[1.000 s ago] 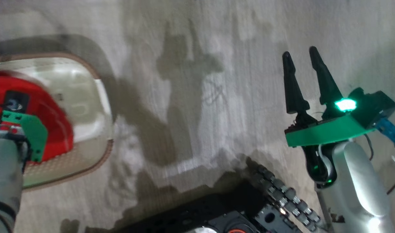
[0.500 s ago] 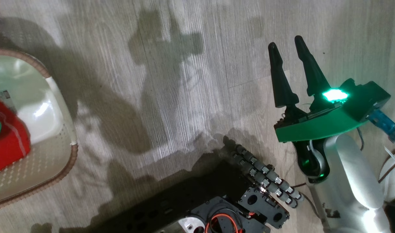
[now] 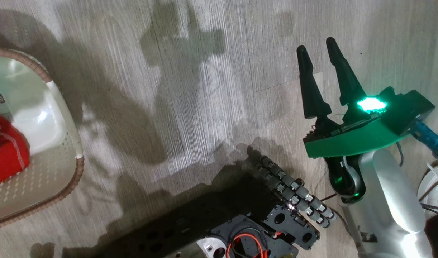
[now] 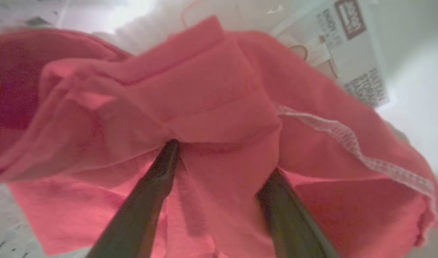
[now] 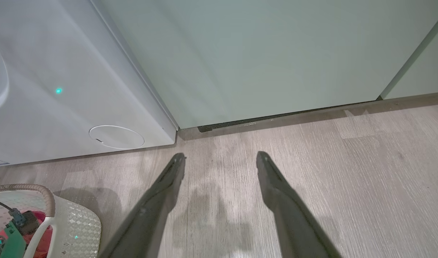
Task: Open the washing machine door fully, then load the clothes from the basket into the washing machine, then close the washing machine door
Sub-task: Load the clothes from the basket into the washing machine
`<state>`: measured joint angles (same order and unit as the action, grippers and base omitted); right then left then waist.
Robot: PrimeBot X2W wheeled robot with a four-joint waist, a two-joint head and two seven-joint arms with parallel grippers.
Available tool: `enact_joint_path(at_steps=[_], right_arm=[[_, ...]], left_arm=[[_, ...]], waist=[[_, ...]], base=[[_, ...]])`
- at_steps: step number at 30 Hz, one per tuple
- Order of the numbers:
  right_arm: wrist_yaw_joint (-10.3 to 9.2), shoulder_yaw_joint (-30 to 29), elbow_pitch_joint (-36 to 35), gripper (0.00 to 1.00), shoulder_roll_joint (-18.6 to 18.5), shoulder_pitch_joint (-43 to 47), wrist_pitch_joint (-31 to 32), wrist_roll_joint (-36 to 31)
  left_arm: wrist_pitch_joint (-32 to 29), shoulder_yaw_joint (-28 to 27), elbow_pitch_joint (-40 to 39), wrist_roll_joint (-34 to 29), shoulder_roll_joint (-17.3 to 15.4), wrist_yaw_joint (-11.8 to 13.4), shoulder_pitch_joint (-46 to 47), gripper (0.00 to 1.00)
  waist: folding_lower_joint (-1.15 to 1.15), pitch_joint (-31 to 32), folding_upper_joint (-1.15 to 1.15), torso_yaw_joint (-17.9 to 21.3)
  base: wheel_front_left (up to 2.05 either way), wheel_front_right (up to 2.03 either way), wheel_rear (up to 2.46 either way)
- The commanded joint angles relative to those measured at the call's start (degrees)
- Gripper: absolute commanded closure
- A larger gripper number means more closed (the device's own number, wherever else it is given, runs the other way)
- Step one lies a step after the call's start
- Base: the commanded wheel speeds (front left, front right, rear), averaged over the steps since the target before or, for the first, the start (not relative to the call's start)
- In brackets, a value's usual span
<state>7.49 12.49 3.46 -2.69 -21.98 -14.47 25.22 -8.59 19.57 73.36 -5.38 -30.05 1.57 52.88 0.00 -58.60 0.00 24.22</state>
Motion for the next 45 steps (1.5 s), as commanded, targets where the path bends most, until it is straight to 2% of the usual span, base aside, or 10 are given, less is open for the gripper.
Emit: enact_joint_path(at_steps=[1, 2, 3, 4, 5, 6, 19, 29, 38, 45], right_arm=[[0.0, 0.7, -1.5, 0.0, -0.2, 2.5, -0.5, -0.4], [0.0, 0.7, -1.6, 0.0, -0.2, 2.5, -0.5, -0.5], [0.0, 0.7, -1.6, 0.0, -0.2, 2.4, -0.5, -0.6], [0.0, 0.6, -1.6, 0.0, -0.2, 2.2, -0.5, -0.6], [0.0, 0.6, -1.6, 0.0, -0.2, 2.2, -0.5, -0.6], [0.0, 0.6, -1.6, 0.0, -0.2, 2.1, -0.5, -0.7], [0.0, 1.1, -0.5, 0.0, -0.2, -0.9, -0.5, -0.3], [0.0, -1.7, 1.9, 0.0, -0.2, 1.3, -0.5, -3.2], [0.0, -3.6, 4.1, 0.0, -0.2, 4.6, -0.5, -6.6], [0.0, -5.1, 5.4, 0.0, -0.2, 8.0, -0.5, -8.6]], left_arm=[[-1.4, -0.9, 0.6, 0.9, -2.1, -0.7, -2.0, 0.0], [-1.9, -1.0, 0.6, 1.2, -2.0, -1.0, -1.9, 0.0], [-2.3, -1.0, 0.6, 1.4, -1.9, -1.1, -1.8, 0.29], [-2.5, -1.0, 0.6, 1.6, -1.8, -1.2, -1.7, 0.76], [-2.5, -1.0, 0.6, 1.6, -1.8, -1.2, -1.7, 0.76], [-2.6, -1.0, 0.6, 1.8, -1.7, -1.3, -1.5, 1.0], [-0.6, -2.0, 0.6, 5.2, 0.0, -0.3, -4.3, 1.0], [8.4, -3.4, 0.6, 9.6, 6.6, -1.0, -12.5, 1.0], [20.1, -4.4, 0.6, 12.5, 10.1, -1.6, -17.3, 1.0], [23.5, -5.4, -3.0, 14.3, 12.9, -0.5, -18.1, 1.0]], waist=[[0.0, -0.2, 0.0, -0.2], [0.0, -0.2, 0.0, -0.2], [0.0, -0.3, 0.0, -0.2], [0.0, -0.4, 0.0, -0.3], [0.0, -0.4, 0.0, -0.3], [0.0, -0.4, 0.0, -0.3], [0.0, 4.6, 0.0, 0.5], [0.0, 19.6, 0.0, -4.4], [0.0, 31.9, 0.0, -8.7], [0.0, 39.4, 0.0, -11.7]], base=[[0.0, 0.0, 0.0], [0.0, 0.0, 0.0], [0.0, 0.0, 0.0], [0.0, 0.0, 0.0], [0.0, 0.0, 0.0], [0.0, 0.0, 0.0], [0.0, 0.0, 0.0], [0.0, 0.0, 0.0], [0.0, 0.0, 0.0], [0.0, 0.0, 0.0]])
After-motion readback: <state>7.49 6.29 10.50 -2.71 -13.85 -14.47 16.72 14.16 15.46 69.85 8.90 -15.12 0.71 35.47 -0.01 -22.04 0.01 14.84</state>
